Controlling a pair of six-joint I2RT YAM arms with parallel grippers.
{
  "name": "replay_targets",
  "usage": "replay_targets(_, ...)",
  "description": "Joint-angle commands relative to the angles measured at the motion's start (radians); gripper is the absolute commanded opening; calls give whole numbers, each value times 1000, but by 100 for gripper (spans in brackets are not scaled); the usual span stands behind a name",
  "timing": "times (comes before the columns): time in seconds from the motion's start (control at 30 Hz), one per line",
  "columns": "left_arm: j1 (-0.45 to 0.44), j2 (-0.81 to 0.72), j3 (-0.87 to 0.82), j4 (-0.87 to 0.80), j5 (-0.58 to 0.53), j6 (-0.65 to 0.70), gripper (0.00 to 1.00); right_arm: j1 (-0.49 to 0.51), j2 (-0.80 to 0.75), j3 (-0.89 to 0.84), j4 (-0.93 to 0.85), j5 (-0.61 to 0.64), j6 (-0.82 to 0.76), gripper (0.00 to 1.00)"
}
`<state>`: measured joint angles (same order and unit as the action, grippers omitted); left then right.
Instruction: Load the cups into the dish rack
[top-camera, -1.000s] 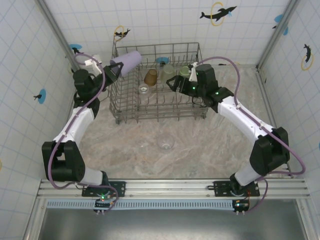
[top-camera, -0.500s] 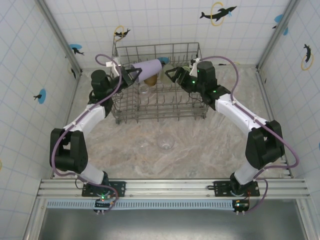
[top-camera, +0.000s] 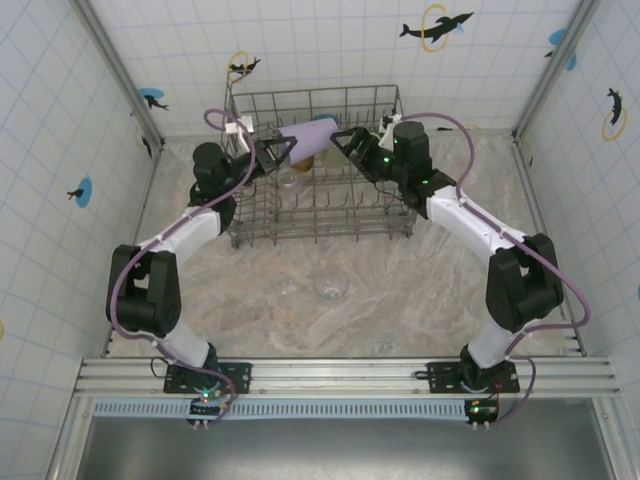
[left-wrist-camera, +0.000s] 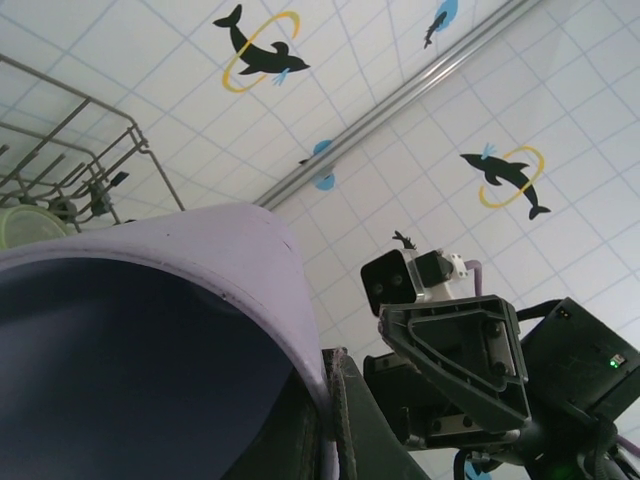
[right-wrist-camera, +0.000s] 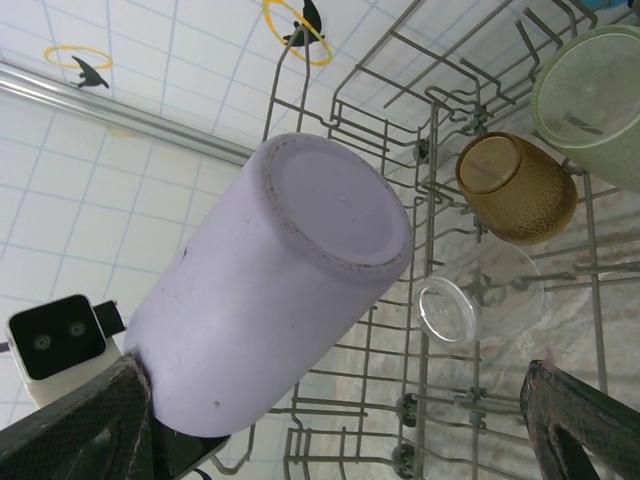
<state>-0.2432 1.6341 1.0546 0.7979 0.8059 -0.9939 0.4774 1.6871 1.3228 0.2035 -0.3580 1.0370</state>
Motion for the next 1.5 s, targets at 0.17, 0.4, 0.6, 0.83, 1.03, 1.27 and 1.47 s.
replay_targets(0.17, -36, 30, -2, 96, 26, -18, 0, -5, 55, -16, 144, -5, 84, 99)
replay_targets(0.4, -50, 36, -7, 104, 22, -21, 0, -18, 80, -25, 214, 9, 153, 99)
replay_targets(0.6, -64, 55, -7, 143, 22, -45, 0, -18, 114, -14, 275, 8, 213, 99)
replay_targets(0.83, -73, 76, -7, 162, 19, -58, 0, -6, 140, -13, 314, 16, 245, 96)
replay_targets(1.03, -74, 79, -7, 165, 25, -70, 0, -6, 147, -27, 336, 25, 256, 80)
replay_targets(1.27, -73, 92, -15, 194, 36, -103, 0, -17, 135, -104, 447, 34, 305, 64)
replay_targets(1.47, -73, 89, -17, 183, 36, -99, 1, -19, 127, -103, 458, 40, 293, 57)
